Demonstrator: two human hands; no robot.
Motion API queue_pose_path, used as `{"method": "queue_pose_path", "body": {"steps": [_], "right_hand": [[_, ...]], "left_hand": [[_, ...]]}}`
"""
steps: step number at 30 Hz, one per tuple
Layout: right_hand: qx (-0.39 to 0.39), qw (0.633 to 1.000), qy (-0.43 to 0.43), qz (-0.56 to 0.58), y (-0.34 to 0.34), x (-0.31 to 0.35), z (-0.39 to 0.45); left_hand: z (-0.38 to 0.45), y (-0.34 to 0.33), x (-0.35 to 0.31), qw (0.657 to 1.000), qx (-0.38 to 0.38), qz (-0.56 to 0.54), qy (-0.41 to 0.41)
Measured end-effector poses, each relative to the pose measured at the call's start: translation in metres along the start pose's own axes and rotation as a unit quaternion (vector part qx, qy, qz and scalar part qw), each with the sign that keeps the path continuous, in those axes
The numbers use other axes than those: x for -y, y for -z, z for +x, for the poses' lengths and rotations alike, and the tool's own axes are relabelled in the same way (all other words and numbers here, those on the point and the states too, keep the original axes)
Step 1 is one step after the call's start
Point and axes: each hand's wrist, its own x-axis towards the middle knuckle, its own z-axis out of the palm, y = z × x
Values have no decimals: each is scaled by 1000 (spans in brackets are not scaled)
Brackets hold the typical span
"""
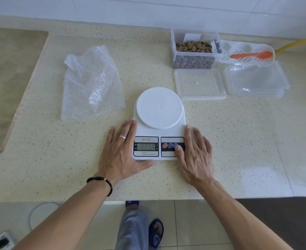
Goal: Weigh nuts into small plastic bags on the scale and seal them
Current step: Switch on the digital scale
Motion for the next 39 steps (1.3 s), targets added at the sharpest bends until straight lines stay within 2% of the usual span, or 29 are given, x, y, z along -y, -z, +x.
{"method": "queue_pose_path", "body": {"steps": [20,30,39], "right_hand": [[0,1000,4,17,0,-2,2],[-31,992,-44,118,2,-1,11],[-28,990,-50,132,5,1,10]], "left_hand": [[0,-1,-2,1000,2,15,10],[-1,-2,-1,1000,6,6,13],[0,-2,-1,1000,6,0,10]]}}
